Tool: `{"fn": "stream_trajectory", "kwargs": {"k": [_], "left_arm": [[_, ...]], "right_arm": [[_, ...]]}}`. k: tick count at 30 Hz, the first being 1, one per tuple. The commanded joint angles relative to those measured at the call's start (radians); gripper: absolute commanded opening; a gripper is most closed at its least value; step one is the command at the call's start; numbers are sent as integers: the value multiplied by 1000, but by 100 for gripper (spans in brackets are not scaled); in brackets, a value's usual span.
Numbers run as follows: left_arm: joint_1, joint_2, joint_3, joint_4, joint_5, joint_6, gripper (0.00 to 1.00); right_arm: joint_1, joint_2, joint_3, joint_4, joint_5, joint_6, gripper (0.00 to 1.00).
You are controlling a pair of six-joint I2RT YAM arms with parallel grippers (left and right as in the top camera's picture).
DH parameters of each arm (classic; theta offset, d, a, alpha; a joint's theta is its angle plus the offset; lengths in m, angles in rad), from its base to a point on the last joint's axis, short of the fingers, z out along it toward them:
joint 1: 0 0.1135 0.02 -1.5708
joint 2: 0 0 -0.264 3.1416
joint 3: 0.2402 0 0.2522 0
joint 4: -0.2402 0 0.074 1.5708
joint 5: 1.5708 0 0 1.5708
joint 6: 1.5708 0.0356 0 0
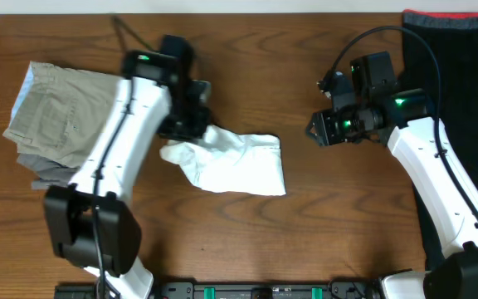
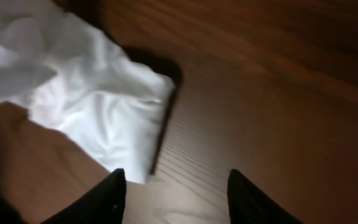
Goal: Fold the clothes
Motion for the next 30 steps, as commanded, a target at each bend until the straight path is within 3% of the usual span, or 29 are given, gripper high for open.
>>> {"fn": "stream_trajectory", "kwargs": {"k": [1,6,14,19,23,30], "left_arm": [[-86,50,9,23,-81,-119,6],[-201,138,9,67,-100,-231,6],[-320,277,9,112,-97,-356,9],[-368,298,9,161,-97,-414,57],[-377,294,44,140,-89,-417,78],[-368,263,259,-96,-87,-394,80]], "right_arm": [[-9,-8,9,-24,192,106,52],[-10,-8,9,-93,402,249,56],[-35,-8,9,-108,415,280,59],[-37,-8,9,-108,415,280,60],[-37,-8,9,-111,415,280,61],[-37,-8,9,-113,381,280,61]]}}
